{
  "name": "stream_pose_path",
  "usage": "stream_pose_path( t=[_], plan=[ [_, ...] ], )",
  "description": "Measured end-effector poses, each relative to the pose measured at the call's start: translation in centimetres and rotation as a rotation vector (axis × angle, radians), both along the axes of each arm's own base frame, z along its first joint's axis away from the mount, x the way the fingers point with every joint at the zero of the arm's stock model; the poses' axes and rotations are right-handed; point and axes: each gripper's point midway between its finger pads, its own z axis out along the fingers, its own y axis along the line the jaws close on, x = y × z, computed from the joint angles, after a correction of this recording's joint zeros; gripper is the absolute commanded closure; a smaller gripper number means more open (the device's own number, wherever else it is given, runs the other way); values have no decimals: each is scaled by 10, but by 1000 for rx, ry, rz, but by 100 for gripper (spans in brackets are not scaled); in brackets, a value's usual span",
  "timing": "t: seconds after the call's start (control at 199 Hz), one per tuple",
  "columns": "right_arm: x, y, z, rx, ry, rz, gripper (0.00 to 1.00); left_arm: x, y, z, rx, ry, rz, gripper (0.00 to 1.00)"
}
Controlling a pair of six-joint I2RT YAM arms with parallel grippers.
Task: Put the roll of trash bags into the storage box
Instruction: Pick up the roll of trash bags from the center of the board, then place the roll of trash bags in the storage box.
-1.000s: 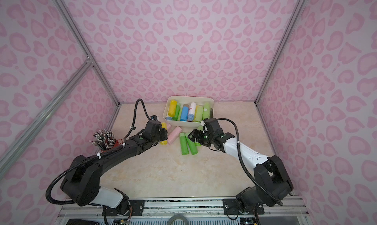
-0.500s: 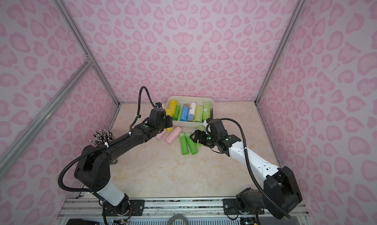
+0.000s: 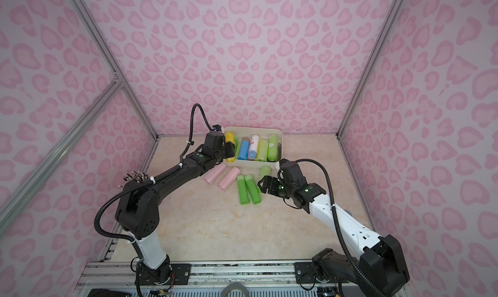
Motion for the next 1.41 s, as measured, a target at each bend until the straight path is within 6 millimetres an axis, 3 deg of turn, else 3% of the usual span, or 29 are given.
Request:
stream_pose_path(
  t=[0.332,0.77,1.143,1.304,1.41],
  plan=[
    [-5,-16,-3,-30,-10,-38,11,31,-19,4,23,-20,-18,72],
    [-8,-27,-4,-52,-8,-67,10,65,-24,-51,133,53,-2,72],
    [-9,-28,-9,-65,11,-73,11,90,-19,-69,181,73,6,72],
    [-9,-29,-7,-63,4,-77,11,92,-15,-77,211,95,8,69],
    [-10,-30,-8,-67,10,-81,11,99,-14,-78,214,94,14,56]
  ],
)
